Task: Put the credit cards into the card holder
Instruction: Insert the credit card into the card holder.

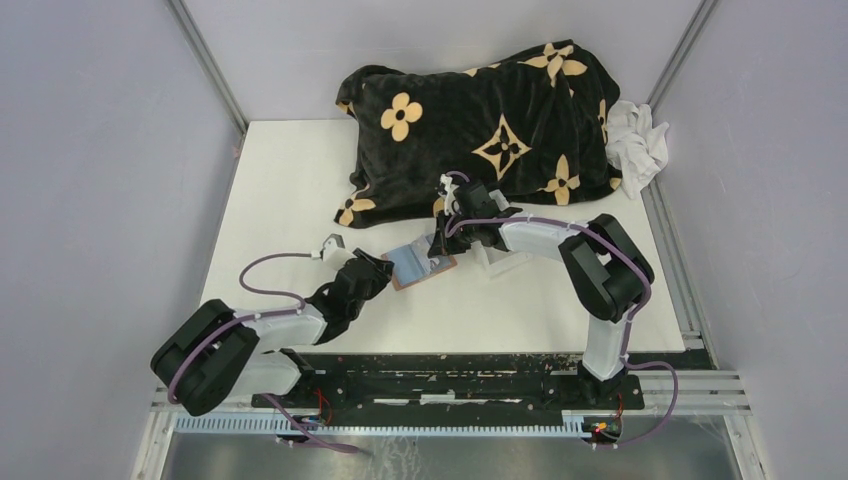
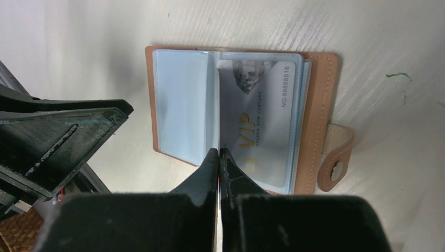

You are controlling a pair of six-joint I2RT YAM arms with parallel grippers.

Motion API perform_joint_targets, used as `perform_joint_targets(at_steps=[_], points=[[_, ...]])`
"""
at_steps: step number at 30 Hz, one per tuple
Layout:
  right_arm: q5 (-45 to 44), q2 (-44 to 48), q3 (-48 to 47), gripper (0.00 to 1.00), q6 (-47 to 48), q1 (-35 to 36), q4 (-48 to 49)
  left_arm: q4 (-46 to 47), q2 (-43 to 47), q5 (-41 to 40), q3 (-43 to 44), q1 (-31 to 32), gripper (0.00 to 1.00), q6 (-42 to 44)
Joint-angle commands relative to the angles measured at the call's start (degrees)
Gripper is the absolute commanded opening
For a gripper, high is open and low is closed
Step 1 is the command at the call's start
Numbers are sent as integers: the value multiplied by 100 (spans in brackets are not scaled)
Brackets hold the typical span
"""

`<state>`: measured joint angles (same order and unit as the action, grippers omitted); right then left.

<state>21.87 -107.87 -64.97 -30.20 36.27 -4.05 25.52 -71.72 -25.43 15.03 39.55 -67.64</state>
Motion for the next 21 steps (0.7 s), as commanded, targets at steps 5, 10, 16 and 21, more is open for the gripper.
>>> perform_joint_targets(at_steps=[5,10,16,21], points=[[-23,-97,-315,1,94,29,154,23,-320,-117,297,-21,34,238],[96,-119,-250,1,-29,34,322,23,-456,-95,316,-19,32,208],[248,-168,-132,1,-265,29,599,53,-614,-77,350,-21,32,207],[290,-232,-54,1,-373,32,747,124,-721,-51,352,-18,31,185]])
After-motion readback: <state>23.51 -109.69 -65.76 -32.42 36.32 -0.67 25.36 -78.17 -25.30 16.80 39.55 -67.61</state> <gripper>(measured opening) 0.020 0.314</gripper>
